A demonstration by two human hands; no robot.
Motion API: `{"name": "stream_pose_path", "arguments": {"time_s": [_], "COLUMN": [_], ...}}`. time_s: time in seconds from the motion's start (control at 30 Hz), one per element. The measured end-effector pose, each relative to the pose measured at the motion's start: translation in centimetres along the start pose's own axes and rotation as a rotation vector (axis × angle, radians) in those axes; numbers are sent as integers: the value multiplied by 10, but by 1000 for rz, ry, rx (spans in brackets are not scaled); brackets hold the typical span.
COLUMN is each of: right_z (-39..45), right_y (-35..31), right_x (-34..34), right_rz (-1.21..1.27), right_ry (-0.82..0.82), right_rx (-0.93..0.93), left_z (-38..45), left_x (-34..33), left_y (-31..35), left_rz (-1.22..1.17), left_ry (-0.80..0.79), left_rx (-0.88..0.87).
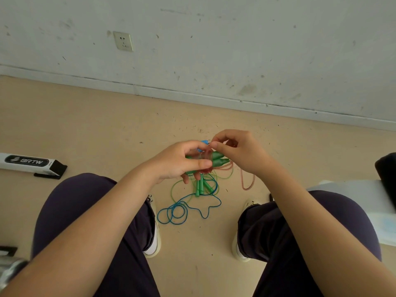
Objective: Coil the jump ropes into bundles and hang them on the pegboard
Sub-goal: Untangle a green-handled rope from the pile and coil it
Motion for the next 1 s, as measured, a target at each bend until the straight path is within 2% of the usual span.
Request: {"name": "stream_pose_path", "arguments": {"time_s": [0.2, 0.4, 0.57, 0.73, 0.87, 1.0], "right_z": [0, -4, -7, -9, -12, -10], "right_y": [12, 12, 9, 12, 15, 4], "right_x": [0, -6, -13, -24, -33, -27], "right_rz": [96, 159, 356, 441, 356, 49], "right_ry": [27, -2, -75, -124, -145, -74], "right_rx": [-151, -186, -216, -233, -264, -225], "left_z": [-1, 0, 0, 1, 1, 2], "left_x": [2, 5, 10, 20, 24, 23], "left_y": [2, 5, 8, 8, 5, 2], "left_rz": [92, 123, 25, -155, -239, -211], "left_ry": [11, 52, 159, 305, 322, 347], "left_rx": [-23, -68, -121, -75, -44, -22]}}
Point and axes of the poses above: each hand's wrist, its own z-axis towards the middle knuckle, its own x-axis out of the back of the hand, y = z × x, the point moved 5 cm from there along z, towards the middle knuckle, and after that the axes turned 9 degrees about z, right-handed, at the moved point
